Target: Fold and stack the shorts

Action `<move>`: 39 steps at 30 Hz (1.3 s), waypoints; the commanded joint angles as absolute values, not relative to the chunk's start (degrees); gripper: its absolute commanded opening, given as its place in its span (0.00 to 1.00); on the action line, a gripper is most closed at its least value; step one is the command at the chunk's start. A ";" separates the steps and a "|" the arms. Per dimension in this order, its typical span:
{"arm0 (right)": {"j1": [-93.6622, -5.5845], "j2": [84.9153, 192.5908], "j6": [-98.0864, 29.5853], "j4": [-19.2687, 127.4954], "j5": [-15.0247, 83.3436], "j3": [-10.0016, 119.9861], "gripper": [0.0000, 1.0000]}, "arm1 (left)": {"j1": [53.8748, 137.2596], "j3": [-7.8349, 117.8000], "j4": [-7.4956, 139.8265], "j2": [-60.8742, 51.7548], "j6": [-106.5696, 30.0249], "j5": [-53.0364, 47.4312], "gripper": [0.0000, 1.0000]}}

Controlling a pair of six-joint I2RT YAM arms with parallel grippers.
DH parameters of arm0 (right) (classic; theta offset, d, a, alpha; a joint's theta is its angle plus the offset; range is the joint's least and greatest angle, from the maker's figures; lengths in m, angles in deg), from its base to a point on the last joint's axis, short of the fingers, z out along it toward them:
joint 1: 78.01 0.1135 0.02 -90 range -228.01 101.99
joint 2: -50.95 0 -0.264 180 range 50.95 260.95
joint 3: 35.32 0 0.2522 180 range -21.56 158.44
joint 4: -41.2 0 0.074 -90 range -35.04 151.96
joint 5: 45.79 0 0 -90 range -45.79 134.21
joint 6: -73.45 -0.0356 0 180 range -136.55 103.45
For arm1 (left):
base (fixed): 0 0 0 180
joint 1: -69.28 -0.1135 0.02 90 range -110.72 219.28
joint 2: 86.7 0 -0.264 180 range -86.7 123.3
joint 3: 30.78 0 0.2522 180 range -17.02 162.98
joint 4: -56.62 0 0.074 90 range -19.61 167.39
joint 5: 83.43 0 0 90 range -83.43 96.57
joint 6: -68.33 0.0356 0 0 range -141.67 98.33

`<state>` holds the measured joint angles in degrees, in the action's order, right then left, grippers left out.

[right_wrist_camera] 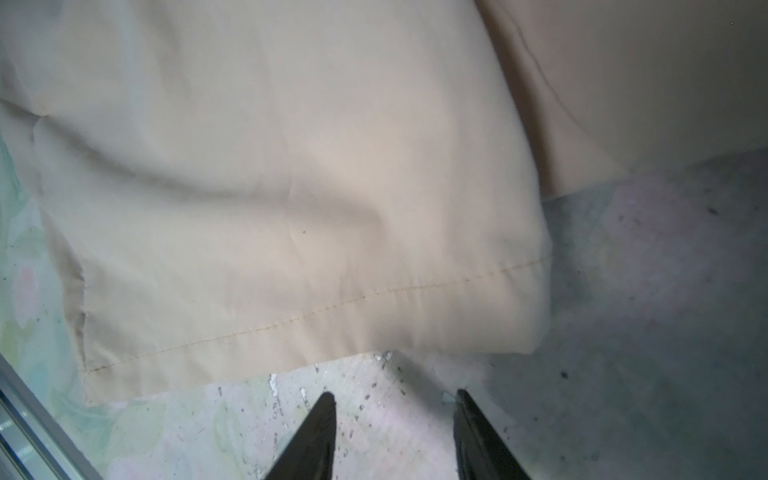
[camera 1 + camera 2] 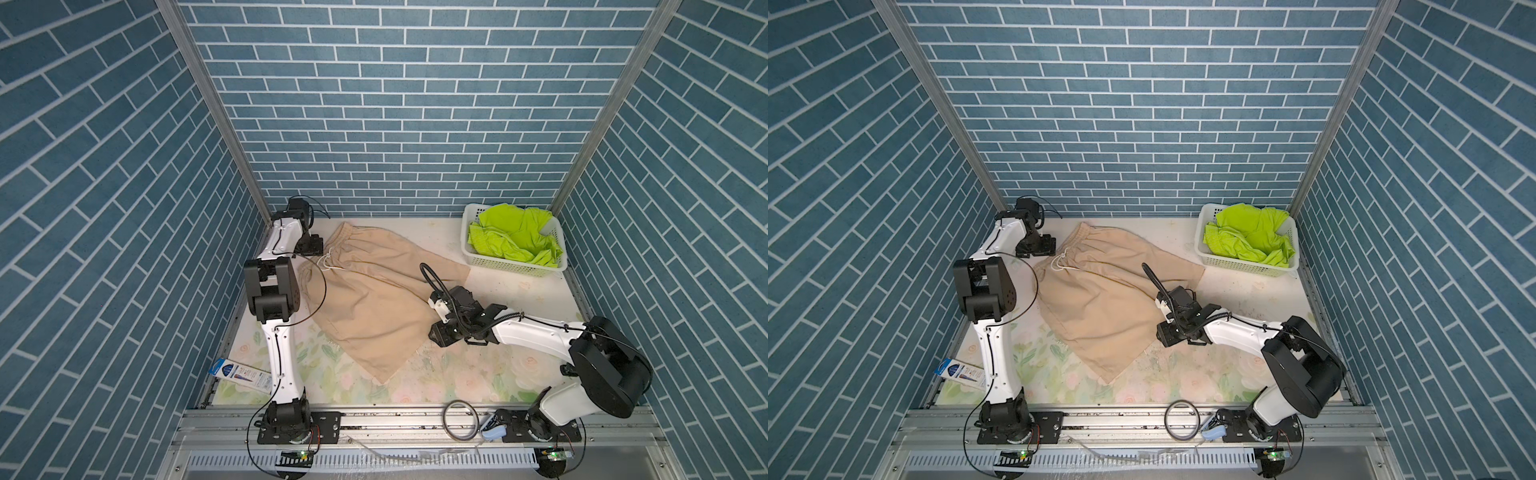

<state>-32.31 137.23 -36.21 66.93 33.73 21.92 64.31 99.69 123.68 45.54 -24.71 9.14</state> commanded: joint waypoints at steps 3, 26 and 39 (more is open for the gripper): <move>-32.41 134.89 -37.51 64.55 32.62 20.41 0.47 | 64.00 94.38 124.17 44.41 -25.44 10.38 0.82; -39.81 141.10 -32.91 66.68 29.59 25.82 0.47 | 57.04 58.07 113.85 22.95 -35.74 15.78 0.34; -40.48 144.52 -39.07 57.89 23.83 25.14 0.50 | 61.96 61.60 107.07 15.60 -31.58 8.26 1.00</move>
<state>-40.27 142.41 -36.89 60.74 24.27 24.74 59.54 59.45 110.50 13.33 -34.62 11.30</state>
